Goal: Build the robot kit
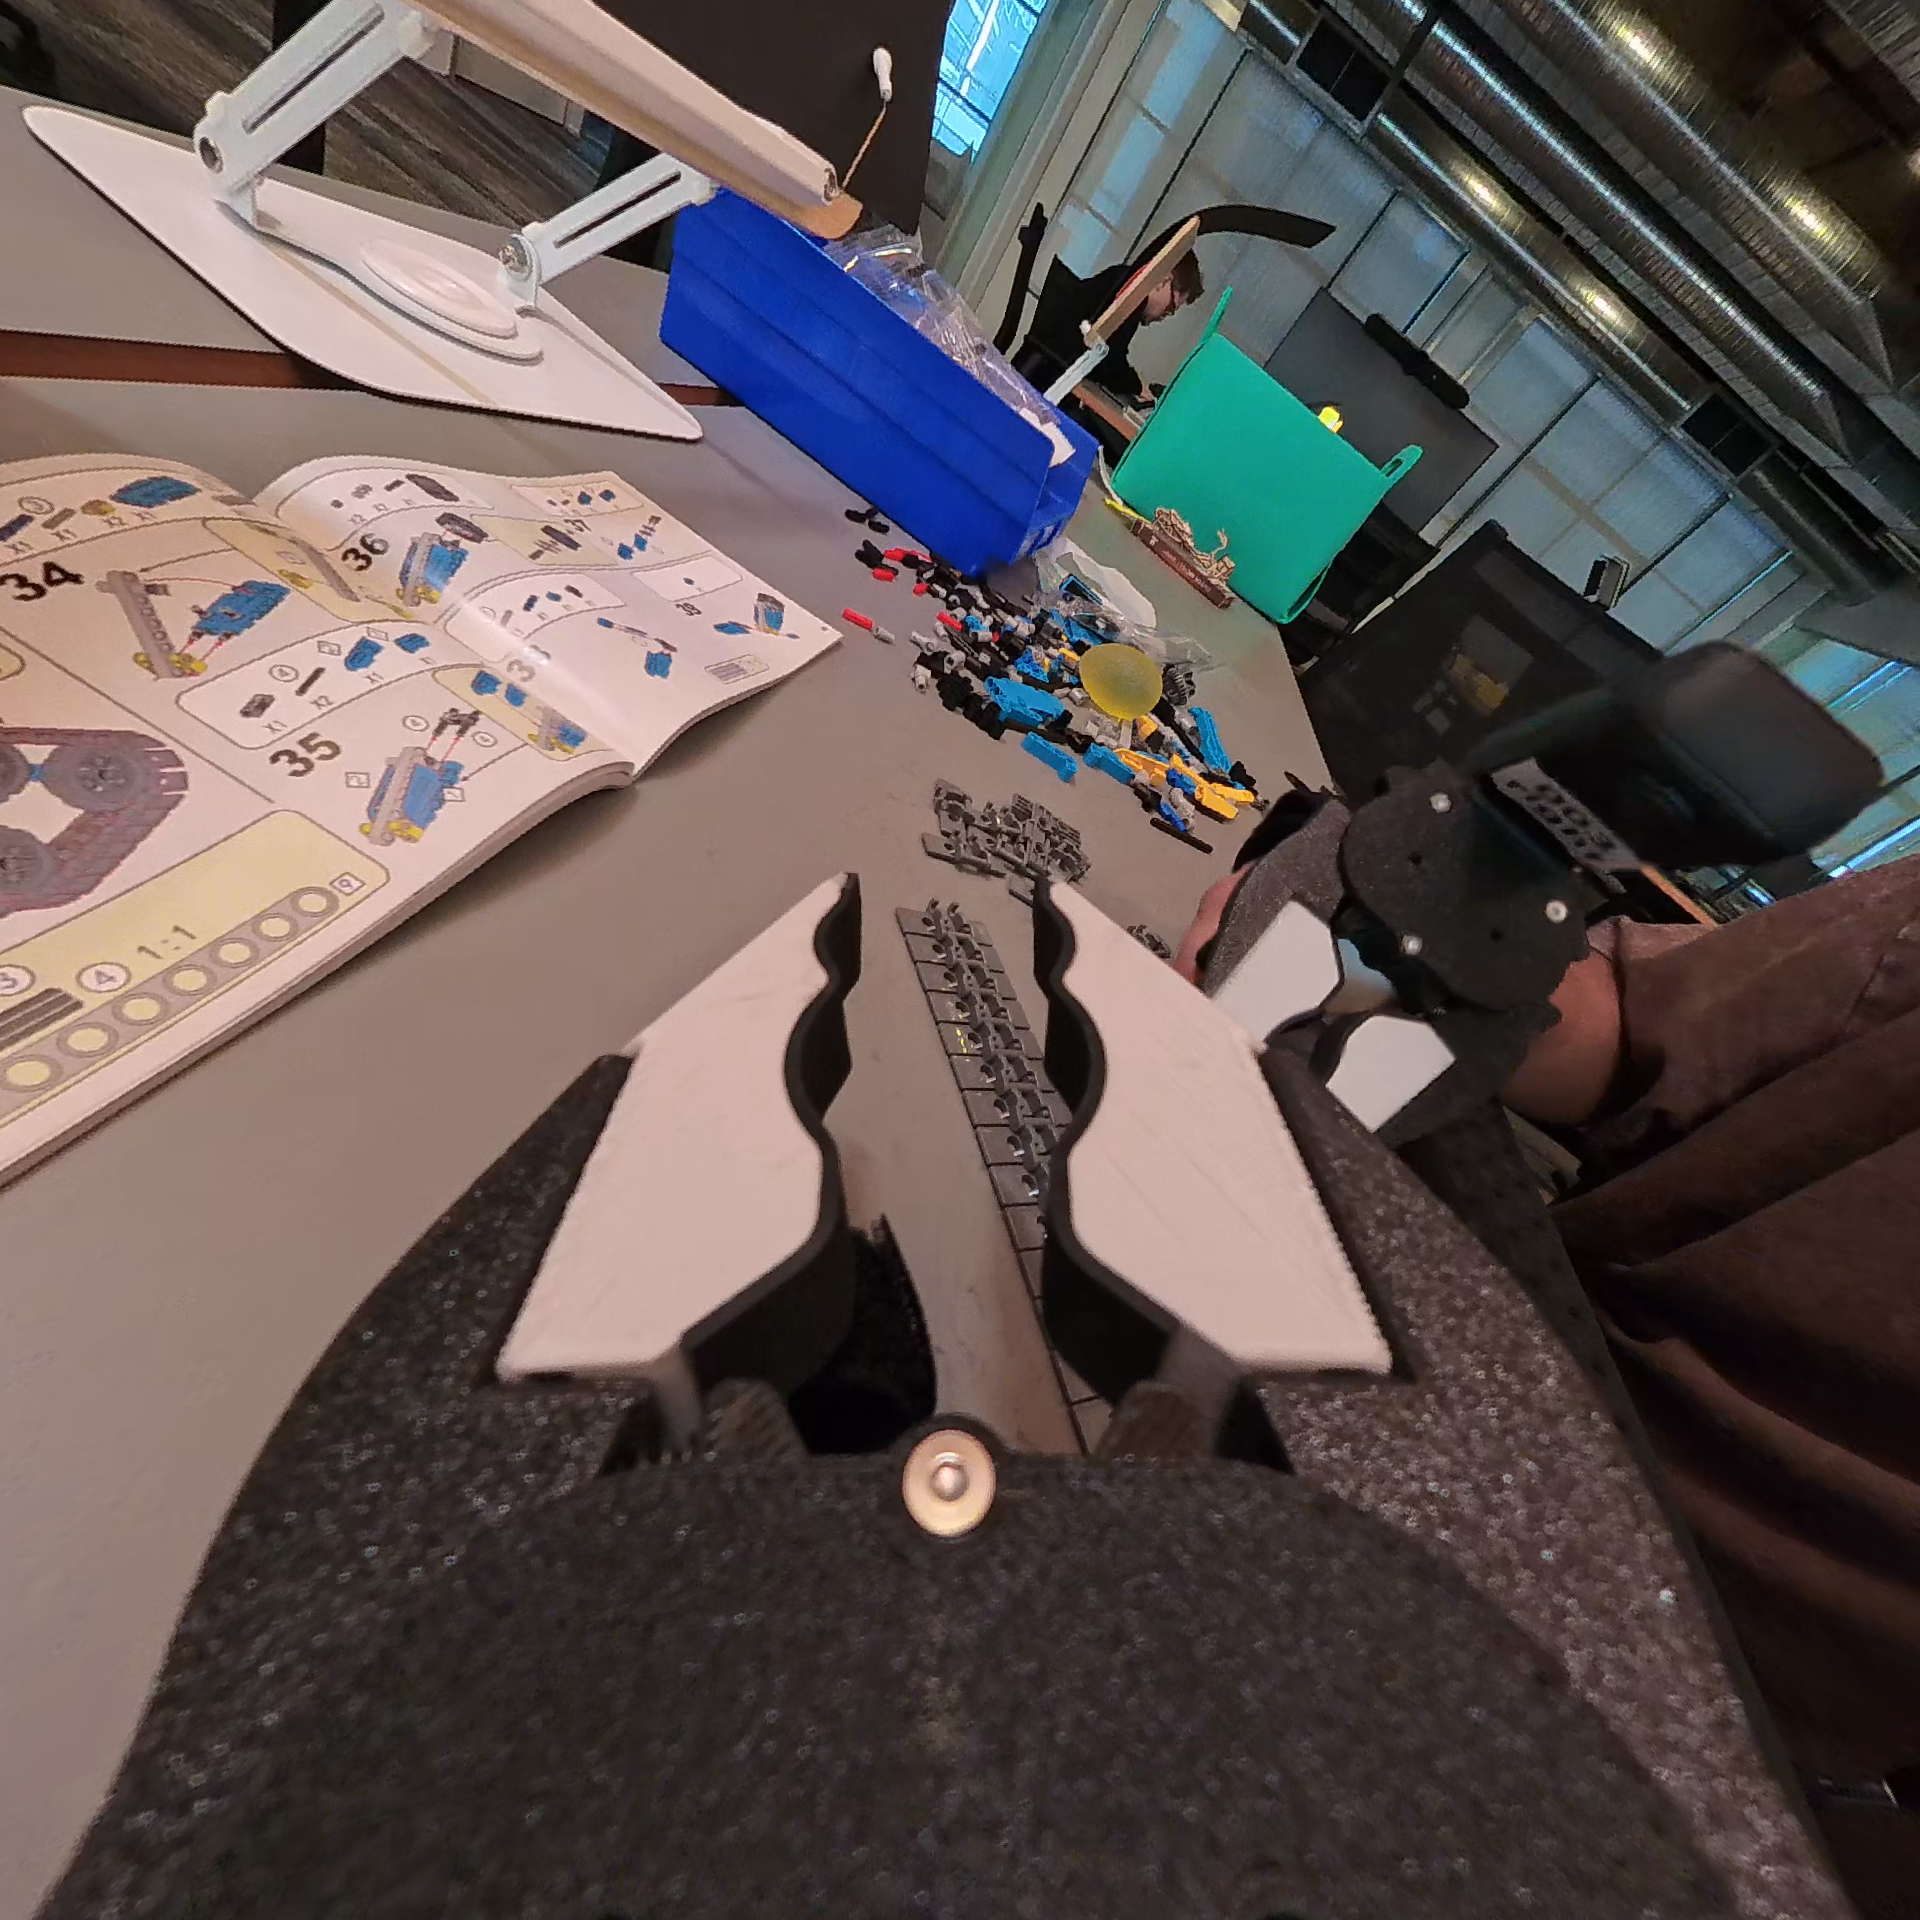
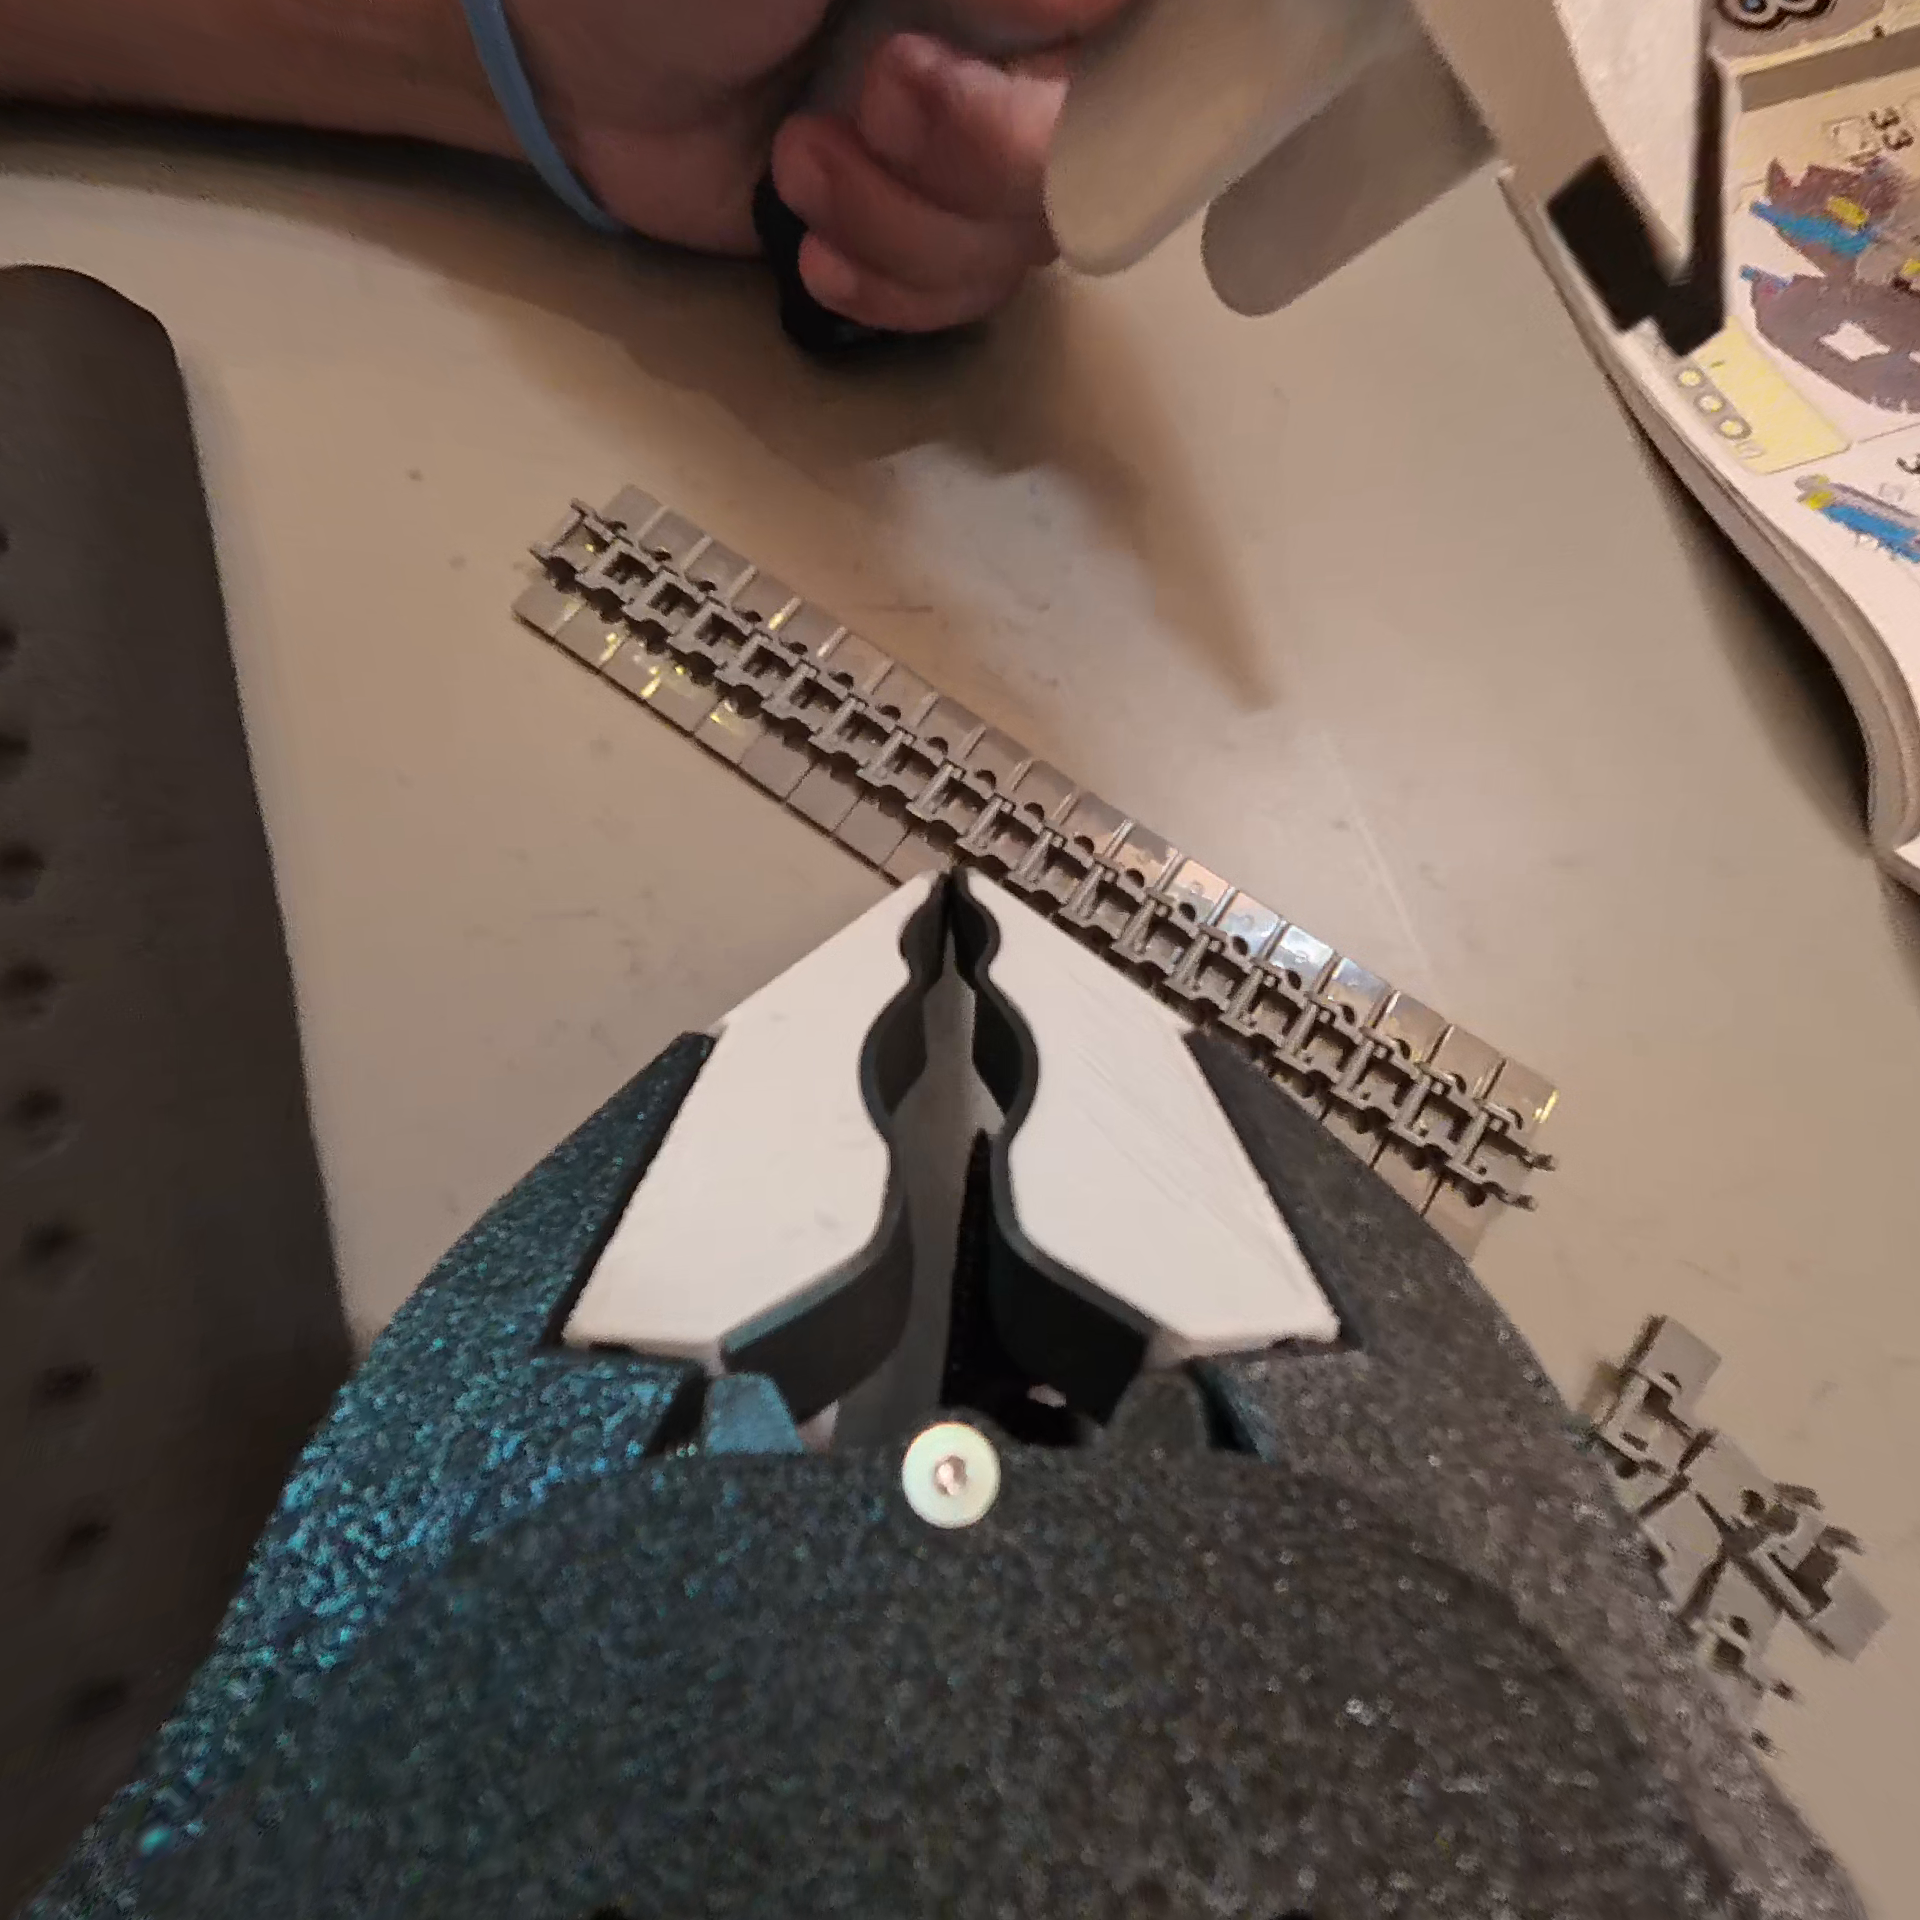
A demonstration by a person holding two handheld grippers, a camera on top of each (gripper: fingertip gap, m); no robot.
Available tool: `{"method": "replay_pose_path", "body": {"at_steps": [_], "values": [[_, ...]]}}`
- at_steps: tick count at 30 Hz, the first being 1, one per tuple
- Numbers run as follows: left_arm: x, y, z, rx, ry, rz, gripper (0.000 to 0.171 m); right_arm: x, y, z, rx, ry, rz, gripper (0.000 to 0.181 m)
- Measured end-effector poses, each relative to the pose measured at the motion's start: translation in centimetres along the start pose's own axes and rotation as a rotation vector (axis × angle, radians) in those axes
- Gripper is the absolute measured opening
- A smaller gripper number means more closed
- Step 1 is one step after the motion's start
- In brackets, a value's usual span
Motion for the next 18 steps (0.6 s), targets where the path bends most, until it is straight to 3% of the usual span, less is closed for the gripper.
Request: {"method": "replay_pose_path", "body": {"at_steps": [18], "values": [[0.02,-0.03,0.03,0.0,0.003,0.003,0.033,0.59,0.09,-0.66,0.01,-0.002,0.025,0.0]]}}
Point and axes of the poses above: each gripper's, where its closed fingertips meet, y back along the fingers, x out of its underside, z = x × y across the jaws, the point moved 6 cm from there along y, back along the fingers, and after that the axes turned 4 degrees about x, right-handed, at the moved point
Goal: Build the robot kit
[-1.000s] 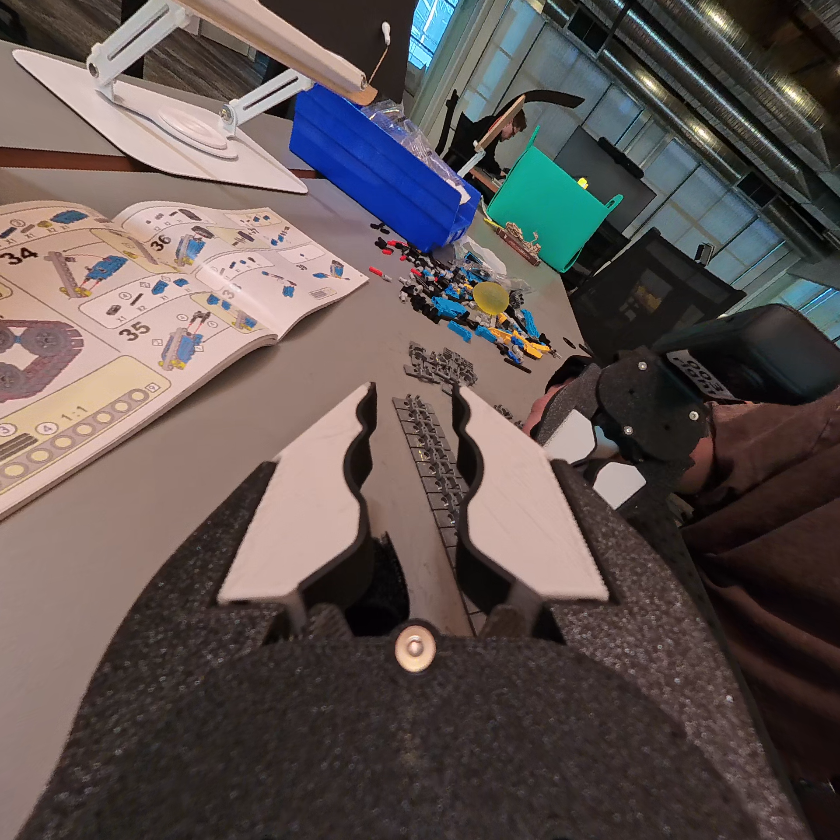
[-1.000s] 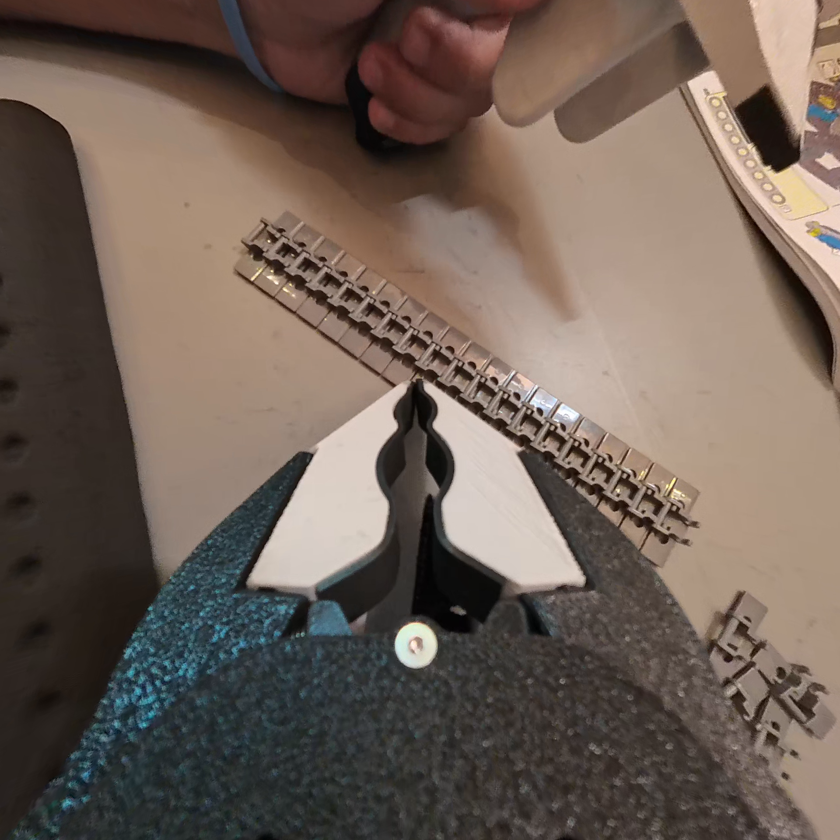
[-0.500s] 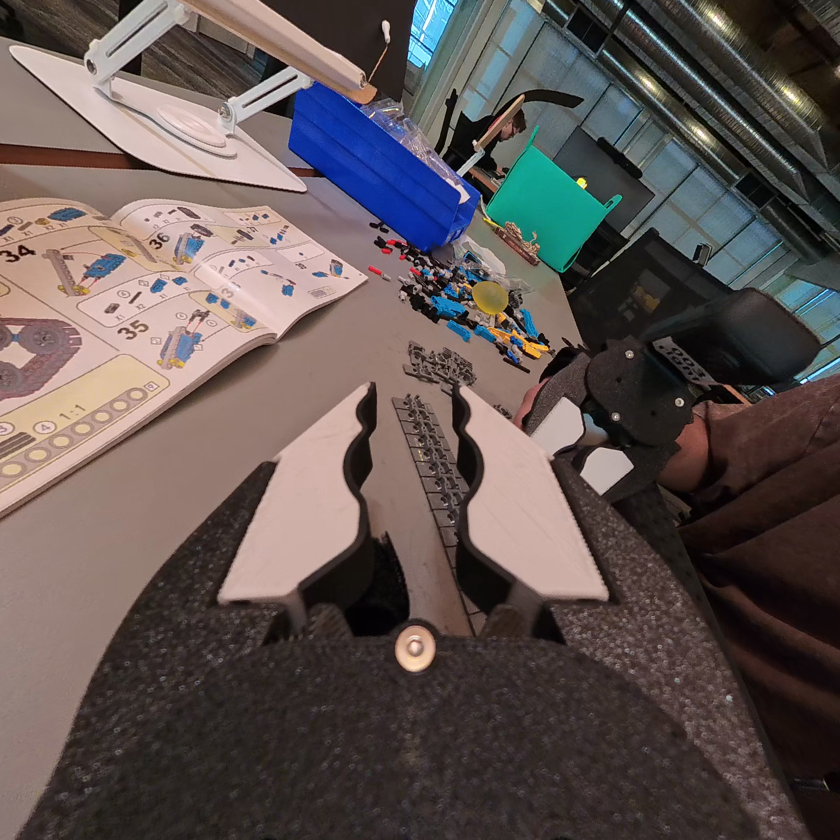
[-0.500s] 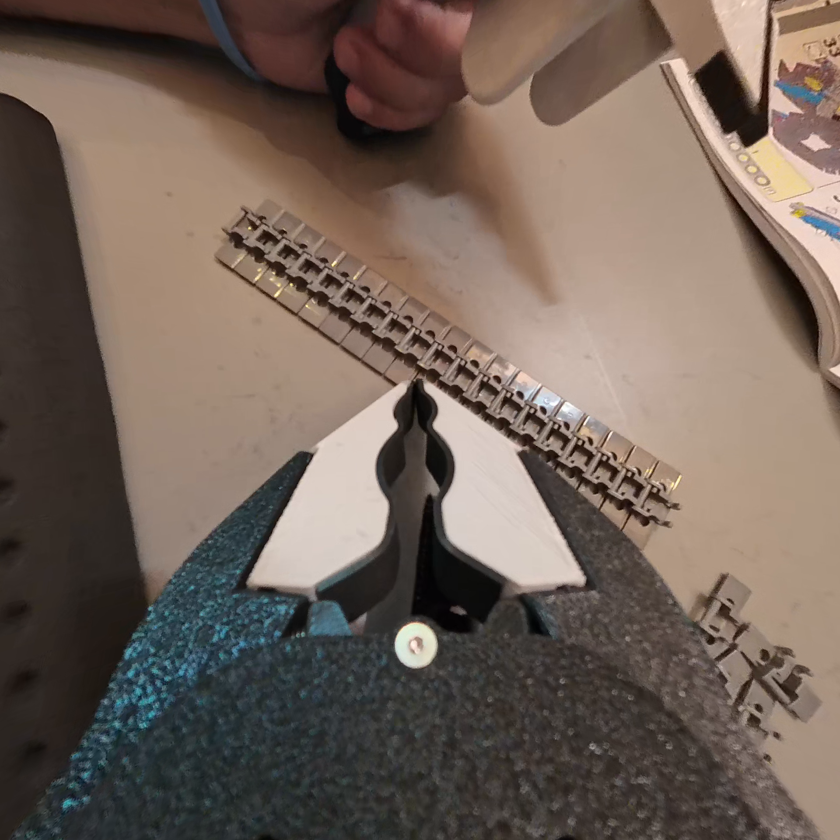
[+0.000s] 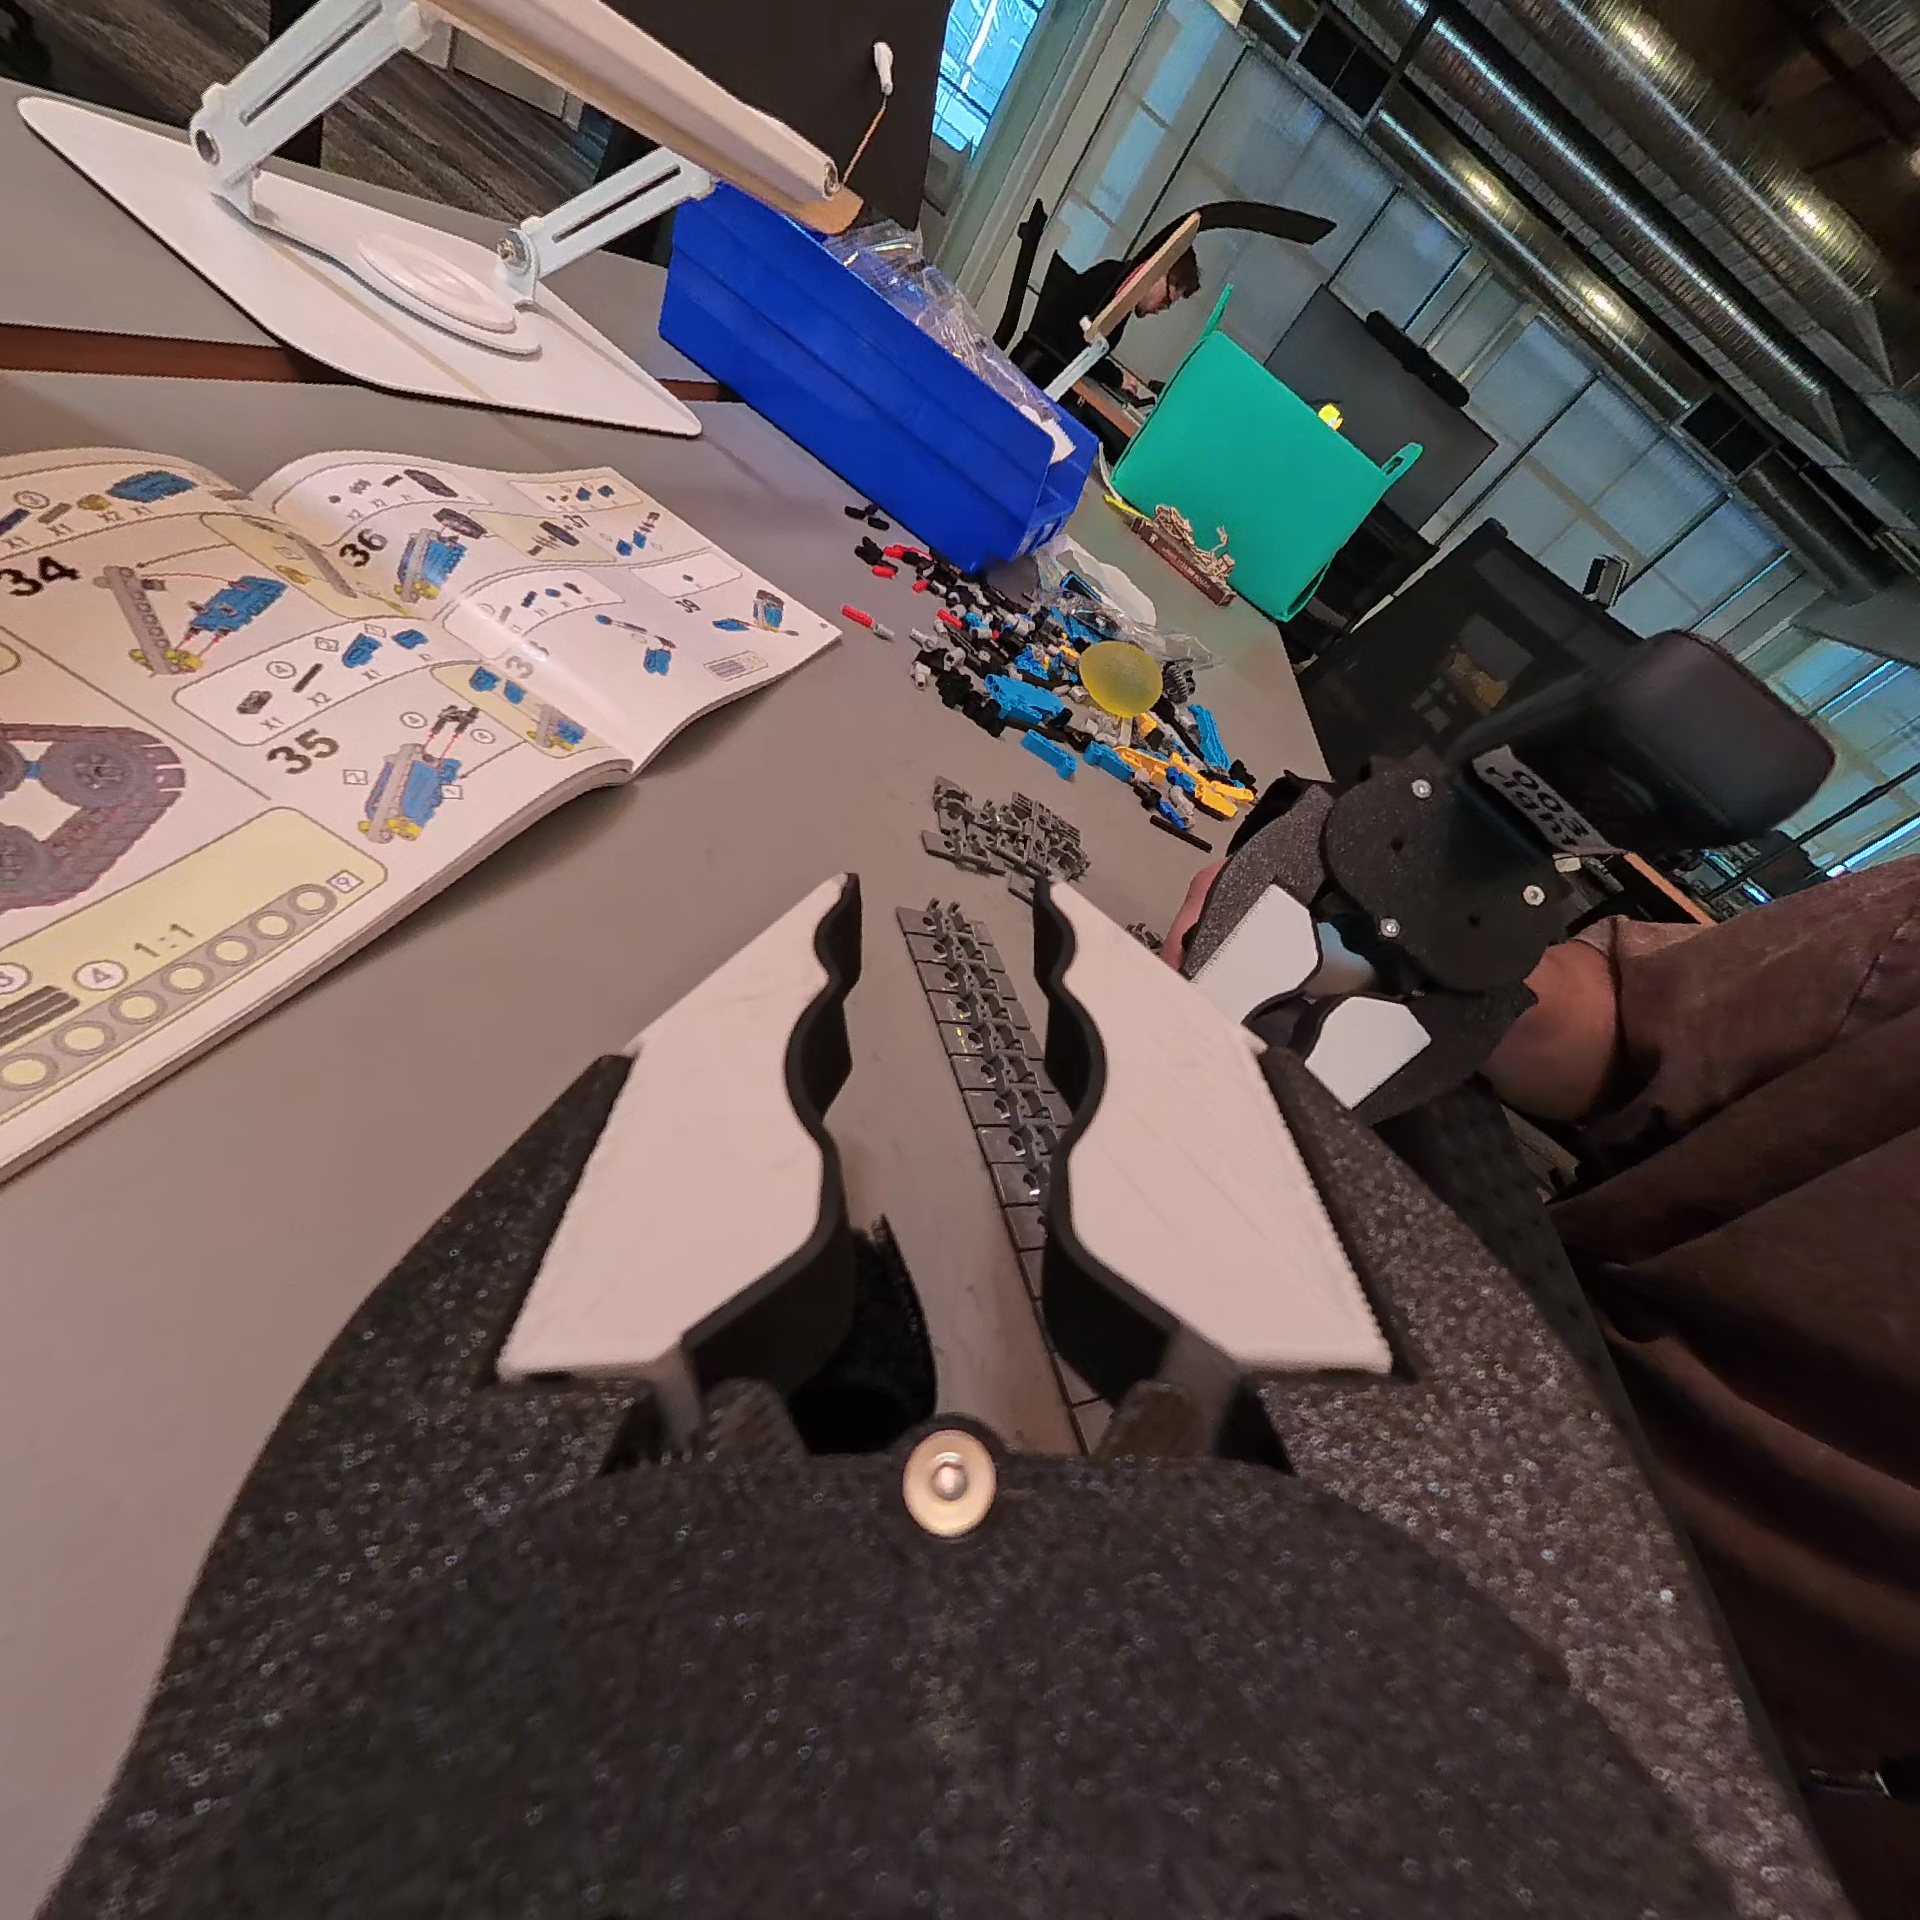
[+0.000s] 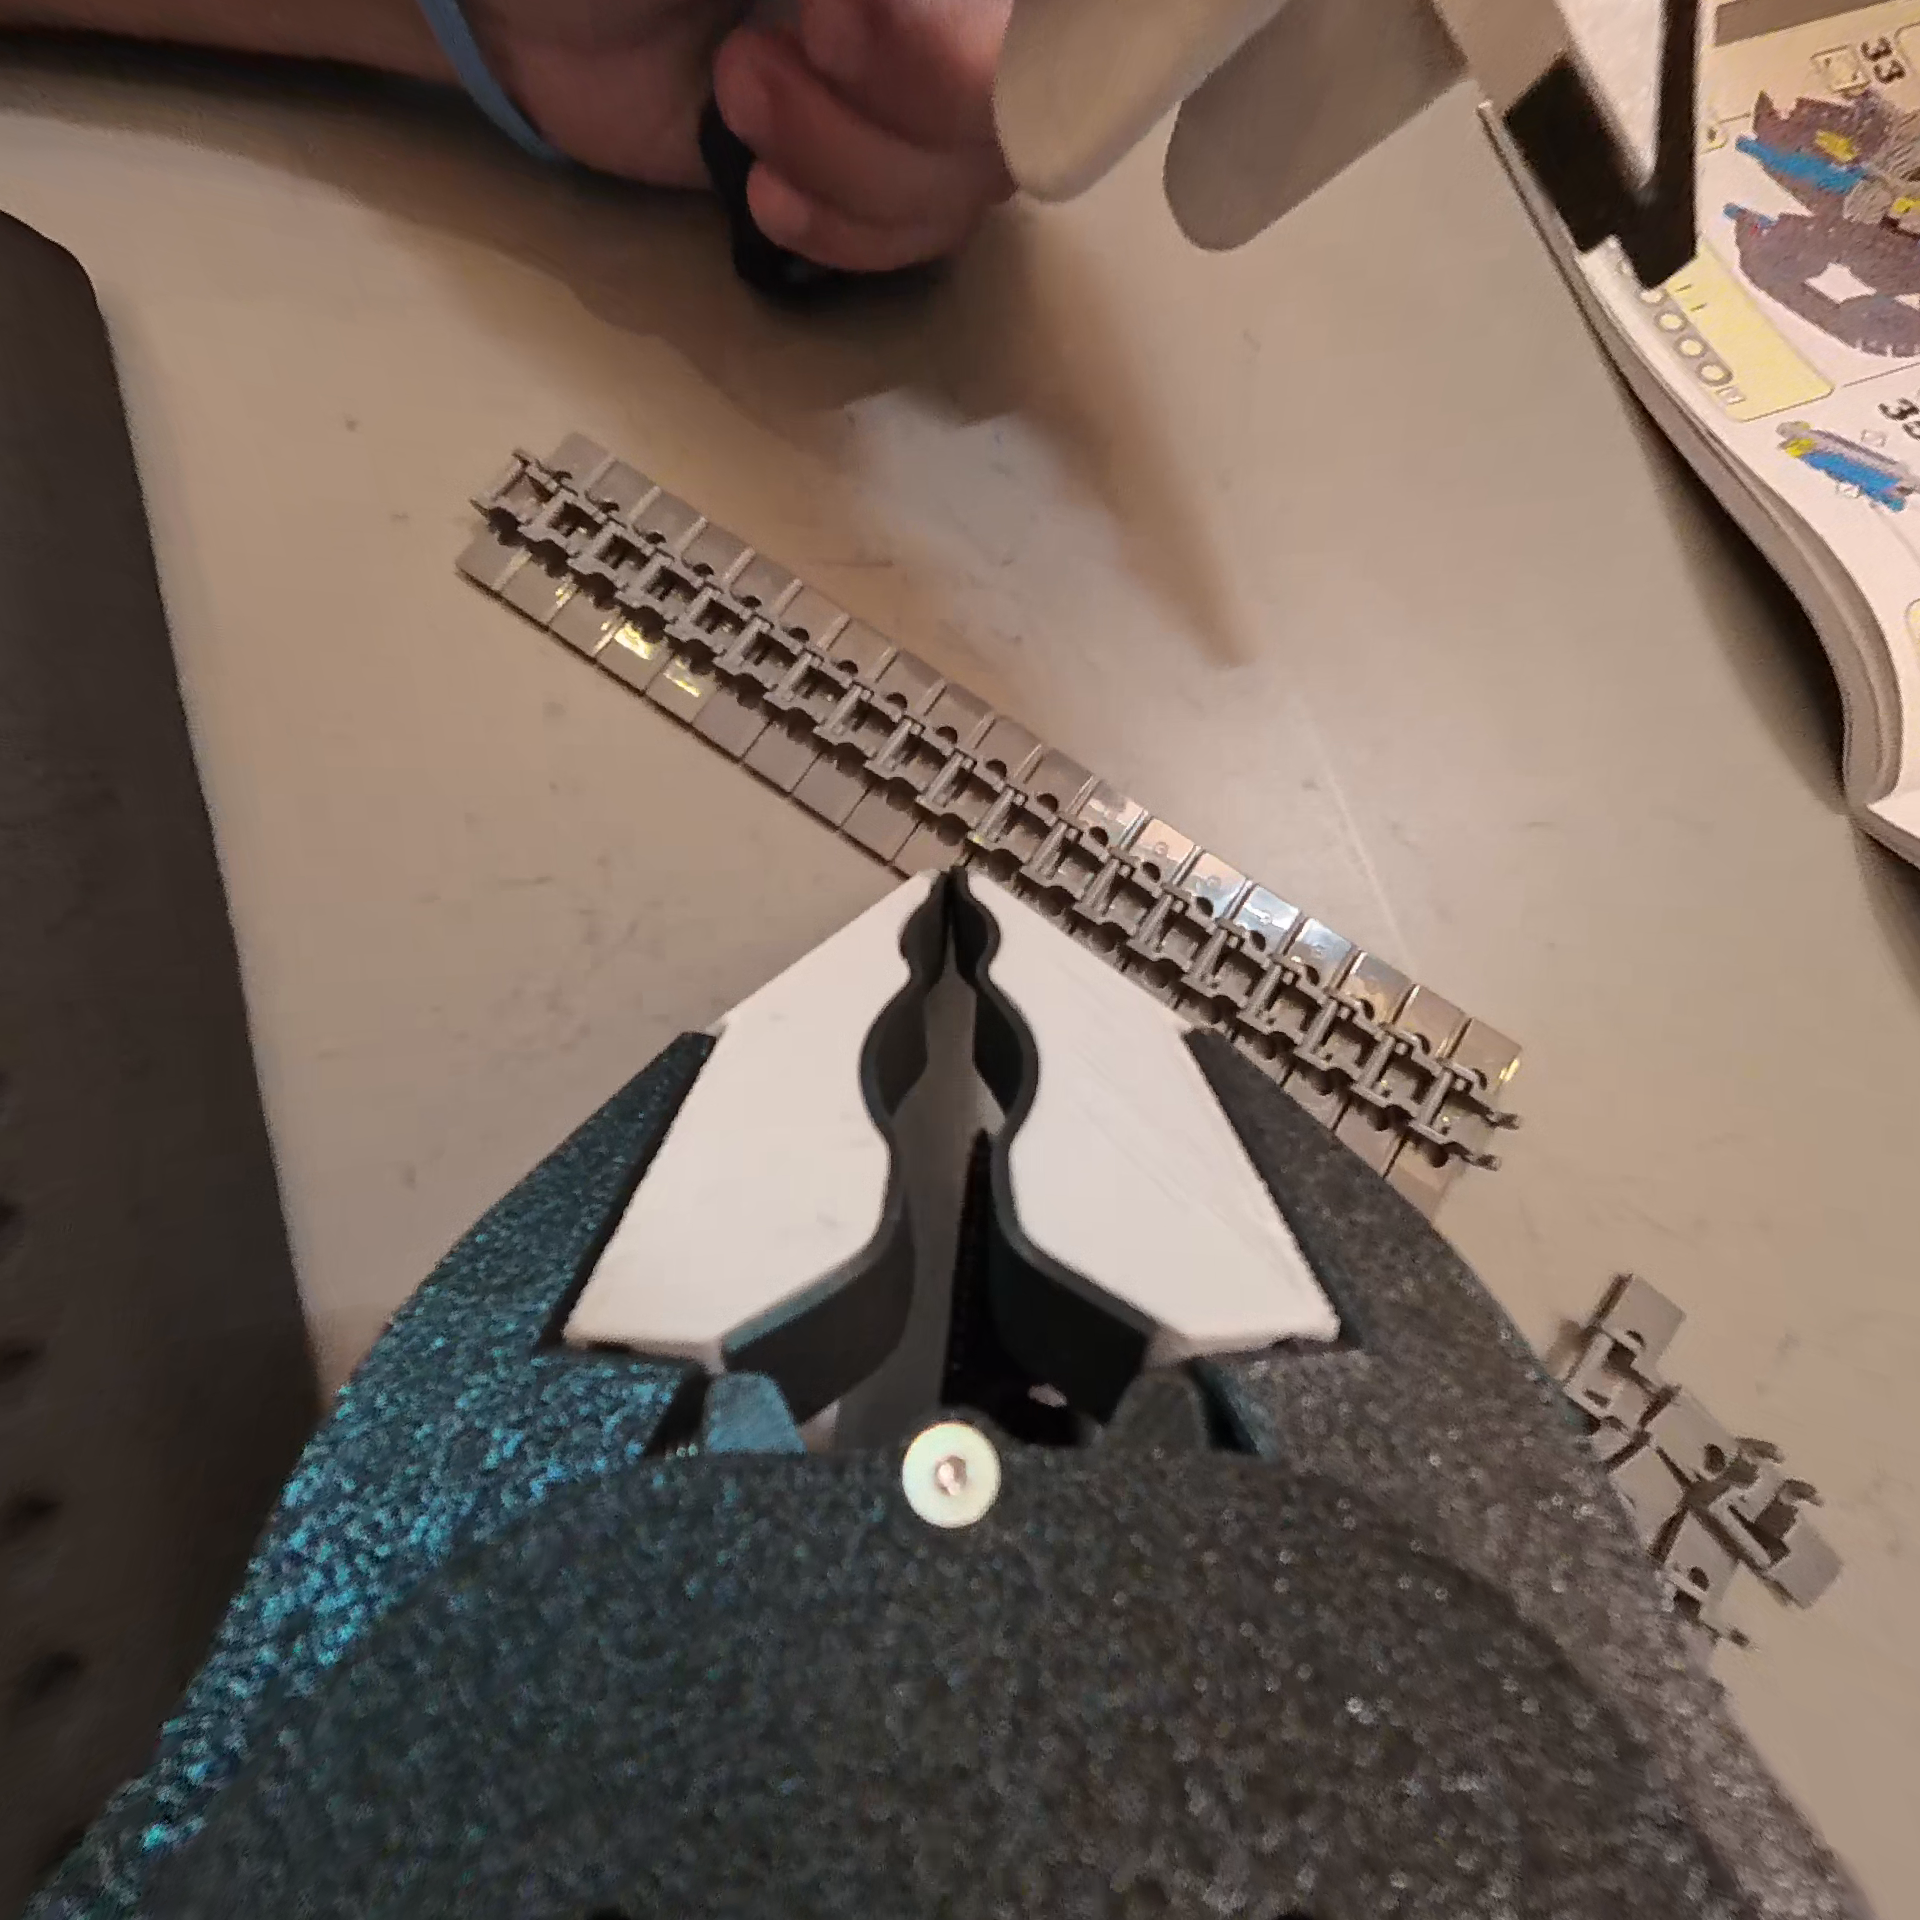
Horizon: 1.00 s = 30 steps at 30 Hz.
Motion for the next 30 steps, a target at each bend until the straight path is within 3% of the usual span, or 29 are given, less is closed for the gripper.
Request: {"method": "replay_pose_path", "body": {"at_steps": [26,30], "values": [[0.0,0.0,0.0,0.003,0.005,0.003,0.033,0.9,1.7,-2.1,0.03,-0.018,-0.044,0.0],[0.1,-0.1,0.0,0.001,0.001,0.006,0.033,1.4,1.1,-2.1,0.056,0.01,0.004,0.0]]}}
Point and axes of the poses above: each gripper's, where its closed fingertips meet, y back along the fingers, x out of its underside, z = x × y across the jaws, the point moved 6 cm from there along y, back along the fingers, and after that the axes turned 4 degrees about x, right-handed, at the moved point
